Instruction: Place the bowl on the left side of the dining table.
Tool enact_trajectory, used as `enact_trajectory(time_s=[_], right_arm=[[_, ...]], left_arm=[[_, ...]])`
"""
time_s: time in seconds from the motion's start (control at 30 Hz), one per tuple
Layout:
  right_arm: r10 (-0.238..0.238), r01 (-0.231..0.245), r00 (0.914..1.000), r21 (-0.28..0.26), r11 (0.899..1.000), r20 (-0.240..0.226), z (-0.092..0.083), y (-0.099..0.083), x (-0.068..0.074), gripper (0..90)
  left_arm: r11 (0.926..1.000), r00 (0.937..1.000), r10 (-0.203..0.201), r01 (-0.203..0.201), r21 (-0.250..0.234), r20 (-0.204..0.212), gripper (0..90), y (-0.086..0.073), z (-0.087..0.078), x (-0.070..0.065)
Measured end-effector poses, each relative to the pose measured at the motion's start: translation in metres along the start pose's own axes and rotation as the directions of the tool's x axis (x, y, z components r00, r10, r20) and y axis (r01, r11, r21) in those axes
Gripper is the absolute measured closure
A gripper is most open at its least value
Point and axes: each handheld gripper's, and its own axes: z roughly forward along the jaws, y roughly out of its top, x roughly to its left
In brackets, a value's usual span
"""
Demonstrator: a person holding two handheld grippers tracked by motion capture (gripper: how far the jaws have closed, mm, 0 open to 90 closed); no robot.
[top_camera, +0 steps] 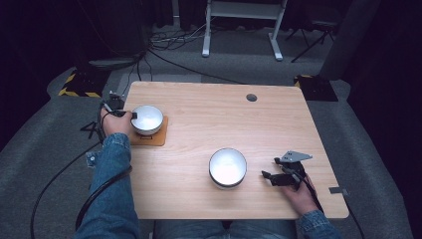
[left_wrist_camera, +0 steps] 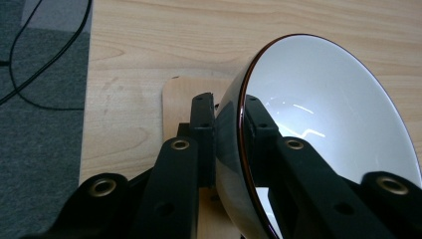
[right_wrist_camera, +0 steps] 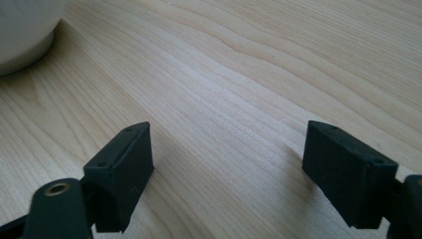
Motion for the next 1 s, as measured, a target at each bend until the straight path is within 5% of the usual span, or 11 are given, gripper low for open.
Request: enact_trajectory(time_s=[0.3, 0.47, 0.53, 0.73, 1.0], right_arm=[[0.007, -0.007, 1.0000, 0.000, 1.000, -0.004, 0.000, 0.000, 0.001, 19.9], [0.006, -0.006, 1.0000, 0.000, 1.000, -0.003, 0.000, 0.000, 0.000, 19.9], [0.006, -0.006, 1.0000, 0.000, 1.000, -0.004, 0.000, 0.000, 0.000, 19.9], [0.008, -0.008, 1.0000, -0.001, 1.000, -0.004, 0.000, 0.000, 0.001, 19.9], [-0.002, 0.002, 1.0000, 0.002, 1.000, 0.000, 0.000, 0.000, 0.000, 19.9]], left_arm=[[0.9993, 0.9992, 0.032, -0.031, 0.020, -0.025, 78.9, -0.001, 0.001, 0.003], [0.9998, 0.9991, 0.016, -0.017, -0.011, -0.040, 76.0, 0.000, -0.002, 0.003], [0.9995, 0.9994, 0.004, -0.005, -0.032, -0.034, 63.7, 0.001, -0.003, 0.001], [0.9959, 0.9953, 0.052, -0.058, -0.069, -0.081, 49.8, 0.008, -0.011, -0.009], [0.9845, 0.9882, 0.119, -0.130, -0.117, -0.096, 47.4, 0.015, -0.031, -0.023]])
